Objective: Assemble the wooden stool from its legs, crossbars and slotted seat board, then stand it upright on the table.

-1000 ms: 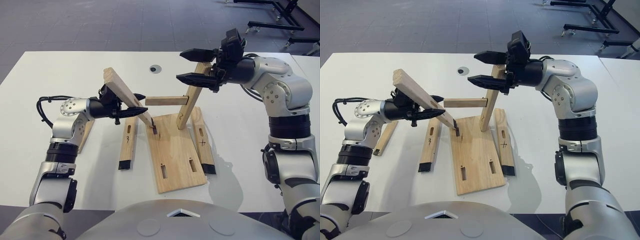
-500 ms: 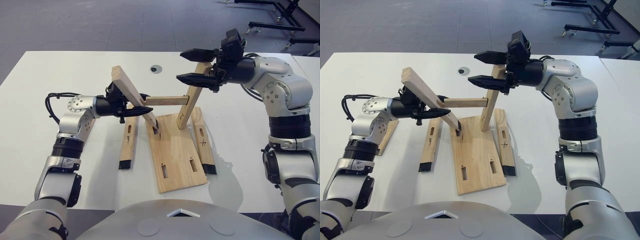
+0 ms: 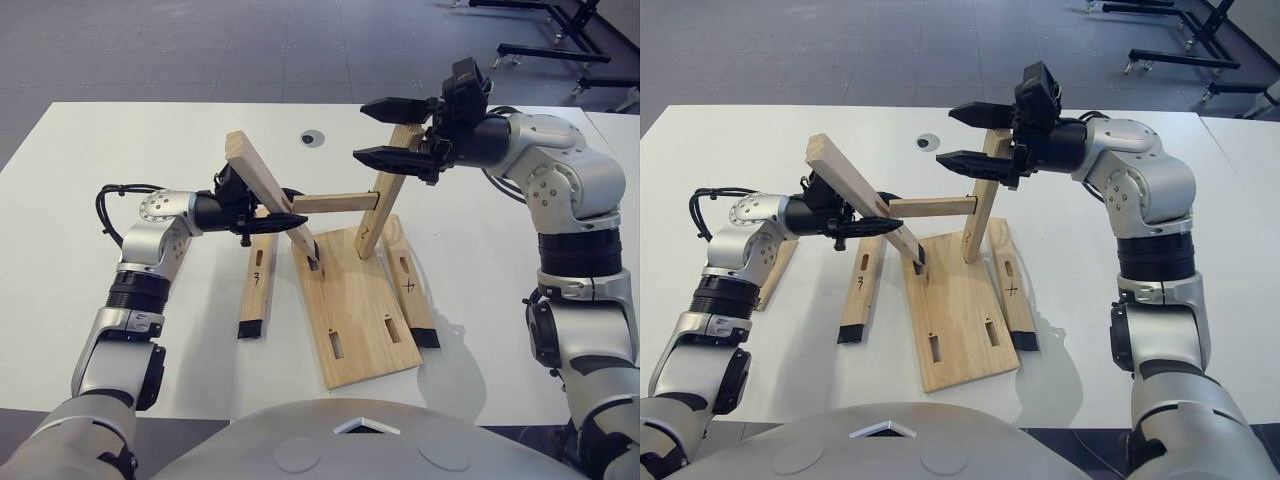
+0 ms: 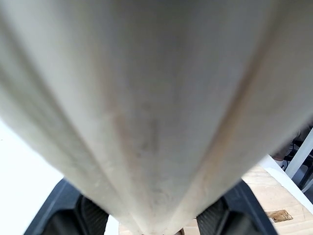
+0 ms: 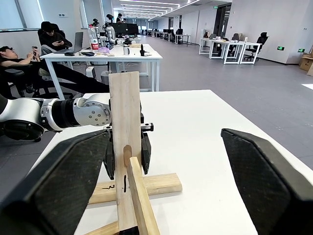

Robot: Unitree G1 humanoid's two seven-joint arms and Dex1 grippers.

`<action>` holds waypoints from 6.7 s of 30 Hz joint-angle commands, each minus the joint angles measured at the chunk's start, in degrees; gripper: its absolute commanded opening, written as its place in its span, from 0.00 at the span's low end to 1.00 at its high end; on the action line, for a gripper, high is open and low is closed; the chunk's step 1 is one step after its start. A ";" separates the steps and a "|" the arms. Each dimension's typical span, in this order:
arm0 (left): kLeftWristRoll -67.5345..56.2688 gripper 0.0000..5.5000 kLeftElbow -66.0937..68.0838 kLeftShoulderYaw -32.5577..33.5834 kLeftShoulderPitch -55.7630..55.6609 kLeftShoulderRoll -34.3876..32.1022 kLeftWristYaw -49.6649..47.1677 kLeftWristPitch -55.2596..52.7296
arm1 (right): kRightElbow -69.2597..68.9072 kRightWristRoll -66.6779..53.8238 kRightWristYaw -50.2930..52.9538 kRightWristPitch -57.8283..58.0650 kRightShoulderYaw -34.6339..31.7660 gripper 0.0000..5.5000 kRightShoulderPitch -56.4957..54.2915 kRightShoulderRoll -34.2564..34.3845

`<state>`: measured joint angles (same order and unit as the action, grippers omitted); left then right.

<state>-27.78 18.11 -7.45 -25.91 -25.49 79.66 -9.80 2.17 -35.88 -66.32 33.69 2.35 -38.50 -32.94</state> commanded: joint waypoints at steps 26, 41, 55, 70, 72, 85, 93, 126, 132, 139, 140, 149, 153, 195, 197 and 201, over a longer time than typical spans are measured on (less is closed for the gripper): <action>6.02 0.37 -2.09 -7.46 -4.31 -2.47 -2.84 -10.57 | 1.07 2.39 -0.72 0.66 1.05 0.76 2.08 -0.20; 8.61 0.37 -8.06 -10.35 0.48 -4.98 -7.93 -12.44 | 1.64 2.80 -1.20 0.80 1.15 0.76 1.87 -0.62; 6.79 0.37 -18.70 -12.25 4.97 -6.03 -15.07 -18.16 | 3.73 3.72 -2.09 -0.10 1.50 0.76 0.80 -1.27; 5.28 0.37 -25.30 -12.76 5.56 -6.73 -20.92 -24.31 | 2.50 3.12 -3.09 1.38 1.97 0.76 2.12 -3.07; 4.92 0.37 -26.38 -12.89 5.95 -6.73 -21.45 -24.86 | 1.98 2.81 -3.41 1.99 1.86 0.76 2.45 -3.74; -0.44 0.37 -30.59 -11.53 7.16 -4.40 -27.09 -30.17 | 0.02 2.18 -3.25 3.61 1.37 0.76 3.81 -5.46; 1.63 0.37 -28.06 -12.77 7.50 -6.70 -26.19 -28.57 | -0.53 -1.38 -1.59 4.89 -1.90 0.76 0.59 -3.60; 2.10 0.37 -20.94 -13.07 6.53 -16.63 -13.68 -24.26 | -35.88 0.40 0.38 6.41 6.80 0.76 34.75 -16.12; 1.67 0.37 -21.25 -13.59 6.74 -17.58 -12.48 -24.98 | -36.10 9.15 5.69 5.94 14.12 0.76 36.37 -16.38; 1.19 0.37 -21.52 -13.71 7.03 -17.80 -12.64 -25.25 | -37.20 20.75 8.36 7.53 24.96 0.76 36.11 -19.63; 1.12 0.37 -21.61 -13.70 7.16 -17.81 -12.71 -25.25 | -37.33 21.65 8.79 8.08 25.78 0.76 35.79 -19.57; 0.35 0.37 -22.19 -13.48 6.38 -17.53 -13.16 -25.45 | -39.79 29.56 13.61 15.26 35.80 0.76 36.27 -19.88; -0.79 0.37 -23.88 -12.88 6.01 -16.60 -14.14 -26.37 | -40.78 28.99 15.46 19.33 38.12 0.76 36.45 -19.38; 6.48 0.37 -20.25 -21.59 11.18 -15.66 -12.42 -14.87 | -34.60 32.11 20.44 17.89 39.16 0.76 36.32 -16.59; 7.16 0.37 -18.93 -21.25 11.24 -14.83 -13.90 -13.84 | -34.41 32.22 20.68 17.80 39.03 0.76 36.40 -16.52; 7.19 0.43 -17.38 -20.72 11.57 -13.84 -14.90 -12.65 | -33.62 32.49 21.12 17.44 38.75 0.76 36.13 -16.14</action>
<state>-30.50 -3.99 -20.94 -20.42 -40.74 68.11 -19.71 -41.44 -10.25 -51.15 45.94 36.61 -6.09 -47.89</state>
